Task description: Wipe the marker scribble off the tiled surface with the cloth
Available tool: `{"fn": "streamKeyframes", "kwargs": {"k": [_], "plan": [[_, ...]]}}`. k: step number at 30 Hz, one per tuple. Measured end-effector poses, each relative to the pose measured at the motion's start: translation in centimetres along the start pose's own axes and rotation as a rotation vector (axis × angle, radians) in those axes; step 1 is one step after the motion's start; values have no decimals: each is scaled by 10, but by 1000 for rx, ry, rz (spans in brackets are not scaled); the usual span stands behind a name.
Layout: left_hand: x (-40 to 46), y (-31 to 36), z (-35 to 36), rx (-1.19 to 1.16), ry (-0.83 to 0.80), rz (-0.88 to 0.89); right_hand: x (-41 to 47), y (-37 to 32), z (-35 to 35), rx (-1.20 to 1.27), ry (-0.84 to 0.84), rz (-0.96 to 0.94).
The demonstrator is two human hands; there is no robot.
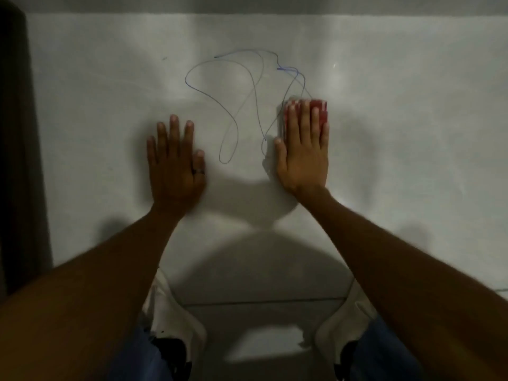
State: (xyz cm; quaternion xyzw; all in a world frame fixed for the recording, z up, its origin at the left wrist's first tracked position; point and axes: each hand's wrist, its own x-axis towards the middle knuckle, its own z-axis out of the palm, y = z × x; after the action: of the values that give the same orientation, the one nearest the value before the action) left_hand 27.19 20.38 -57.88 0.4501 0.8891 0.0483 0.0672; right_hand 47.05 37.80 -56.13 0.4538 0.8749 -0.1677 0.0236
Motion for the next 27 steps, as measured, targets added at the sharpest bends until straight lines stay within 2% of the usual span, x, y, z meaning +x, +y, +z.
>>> {"fn": "streamKeyframes", "kwargs": {"k": [3,7,11,15,20,24,27], "plan": [[-1,-7,8,5,64,29,67,5,-8,-29,64,-1],[-1,-5,7,-15,101,36,117,7,-29,-50,24,18],[-2,-6,5,-54,95,36,34,4,-14,-52,54,-24],[-1,-7,7,-77,99,15,-50,6,12,-83,7,-39],[1,-6,6,-90,117,25,37,4,-2,-114,58,-106],[1,-5,7,-74,135,42,116,1,-19,-84,42,-55],[2,-7,8,-75,133,22,102,-12,-19,-64,45,-5]]}}
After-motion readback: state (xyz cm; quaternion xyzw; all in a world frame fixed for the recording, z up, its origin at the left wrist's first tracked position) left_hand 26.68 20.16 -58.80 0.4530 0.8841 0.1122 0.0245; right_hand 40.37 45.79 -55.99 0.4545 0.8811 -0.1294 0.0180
